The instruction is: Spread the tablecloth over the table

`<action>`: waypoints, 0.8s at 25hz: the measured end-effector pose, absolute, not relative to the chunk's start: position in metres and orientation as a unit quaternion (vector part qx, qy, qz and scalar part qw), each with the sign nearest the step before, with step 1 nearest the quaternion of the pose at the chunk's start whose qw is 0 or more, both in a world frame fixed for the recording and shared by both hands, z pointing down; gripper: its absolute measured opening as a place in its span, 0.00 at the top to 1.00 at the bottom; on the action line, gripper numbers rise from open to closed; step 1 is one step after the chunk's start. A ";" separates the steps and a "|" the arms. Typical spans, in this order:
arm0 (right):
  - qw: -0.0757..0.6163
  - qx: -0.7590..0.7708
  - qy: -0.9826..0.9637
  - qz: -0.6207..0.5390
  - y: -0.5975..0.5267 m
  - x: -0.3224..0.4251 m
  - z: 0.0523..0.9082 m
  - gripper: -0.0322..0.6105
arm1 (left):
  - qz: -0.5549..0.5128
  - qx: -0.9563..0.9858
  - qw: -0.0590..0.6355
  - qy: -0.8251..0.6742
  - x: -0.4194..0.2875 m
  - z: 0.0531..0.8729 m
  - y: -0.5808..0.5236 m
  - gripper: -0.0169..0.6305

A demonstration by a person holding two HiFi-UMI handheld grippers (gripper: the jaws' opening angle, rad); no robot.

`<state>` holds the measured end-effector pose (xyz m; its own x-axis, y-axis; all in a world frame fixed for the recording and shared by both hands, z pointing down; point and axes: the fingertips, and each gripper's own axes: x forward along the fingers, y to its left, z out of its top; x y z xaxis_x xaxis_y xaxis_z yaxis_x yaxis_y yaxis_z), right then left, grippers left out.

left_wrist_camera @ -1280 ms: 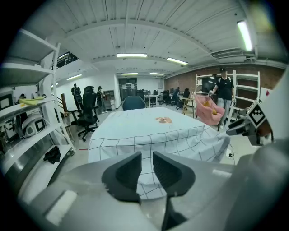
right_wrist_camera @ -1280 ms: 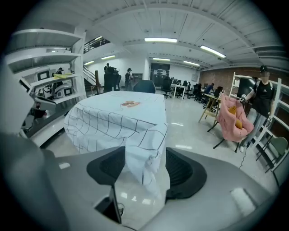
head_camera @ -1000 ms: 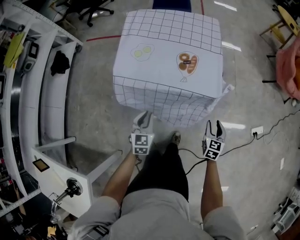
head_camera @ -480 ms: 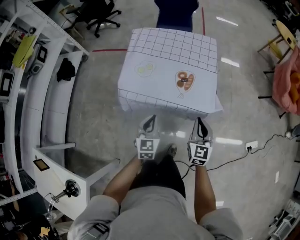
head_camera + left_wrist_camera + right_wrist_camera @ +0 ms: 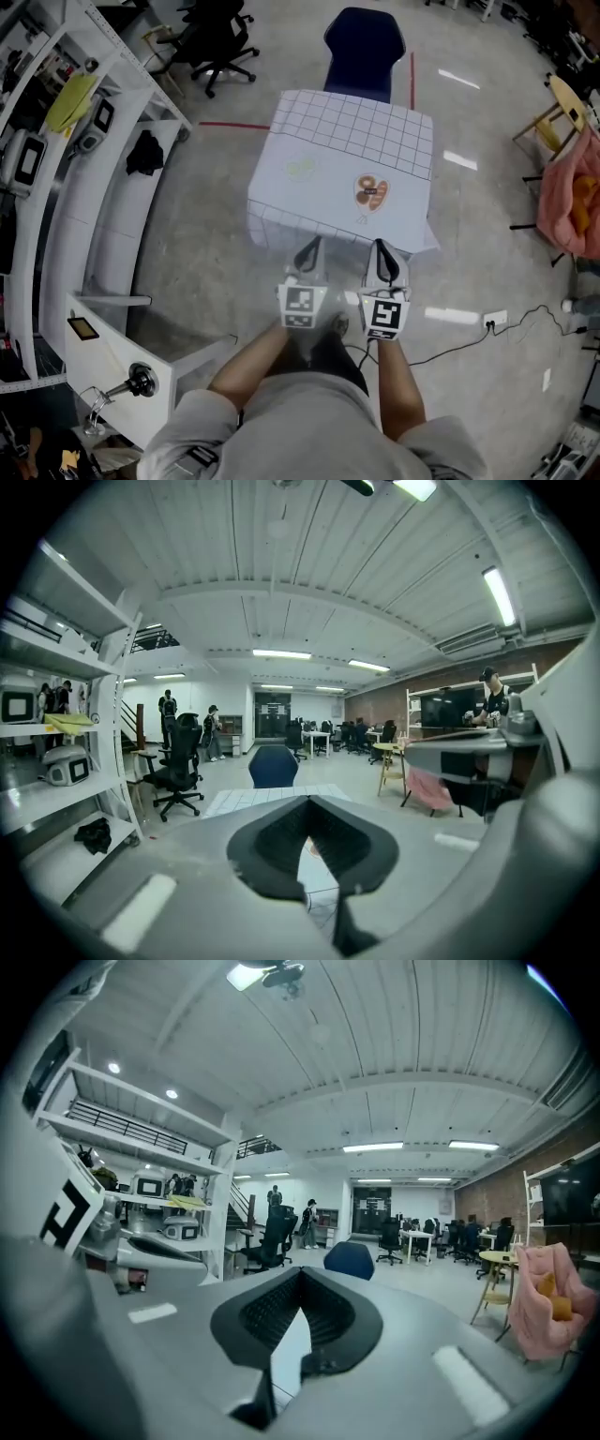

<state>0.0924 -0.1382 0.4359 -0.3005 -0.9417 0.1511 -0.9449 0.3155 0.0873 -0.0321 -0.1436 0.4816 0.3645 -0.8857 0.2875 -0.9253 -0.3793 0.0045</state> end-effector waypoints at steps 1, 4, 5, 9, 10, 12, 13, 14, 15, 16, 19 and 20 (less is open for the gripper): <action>0.086 0.586 -0.806 0.008 -0.136 0.088 0.431 0.94 | 0.116 0.824 0.082 -0.548 -0.033 0.477 -0.141 0.94; 0.082 0.591 -0.803 0.002 -0.125 0.071 0.419 0.94 | 0.105 0.833 0.081 -0.537 -0.039 0.466 -0.132 0.94; 0.083 0.594 -0.800 -0.001 -0.119 0.065 0.416 0.94 | 0.100 0.836 0.080 -0.533 -0.042 0.461 -0.128 0.94; 0.079 0.621 -0.780 -0.016 -0.093 0.039 0.396 0.94 | 0.081 0.846 0.078 -0.522 -0.071 0.442 -0.112 0.94; 0.080 0.626 -0.775 -0.021 -0.085 0.031 0.391 0.94 | 0.077 0.847 0.075 -0.520 -0.080 0.437 -0.106 0.94; 0.081 0.632 -0.770 -0.030 -0.068 0.014 0.382 0.94 | 0.073 0.851 0.065 -0.516 -0.097 0.428 -0.094 0.94; 0.079 0.634 -0.768 -0.033 -0.061 0.006 0.376 0.94 | 0.070 0.852 0.062 -0.515 -0.106 0.423 -0.088 0.94; 0.076 0.637 -0.766 -0.035 -0.055 -0.002 0.371 0.94 | 0.068 0.854 0.062 -0.513 -0.113 0.419 -0.083 0.94; 0.074 0.639 -0.765 -0.036 -0.049 -0.010 0.366 0.94 | 0.065 0.856 0.062 -0.510 -0.120 0.415 -0.079 0.94; 0.074 0.640 -0.764 -0.037 -0.044 -0.017 0.363 0.94 | 0.061 0.858 0.062 -0.506 -0.125 0.411 -0.075 0.94; 0.078 0.636 -0.767 -0.035 -0.029 -0.039 0.359 0.94 | 0.048 0.860 0.060 -0.504 -0.142 0.400 -0.063 0.94; 0.076 0.634 -0.769 -0.033 -0.027 -0.045 0.358 0.94 | 0.039 0.859 0.065 -0.507 -0.146 0.397 -0.061 0.94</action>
<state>-0.0446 -0.0265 0.3578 -0.1834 -0.9801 0.0759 -0.9701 0.1929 0.1472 -0.1463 -0.0608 0.3970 0.4835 -0.8651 0.1337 -0.8753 -0.4780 0.0728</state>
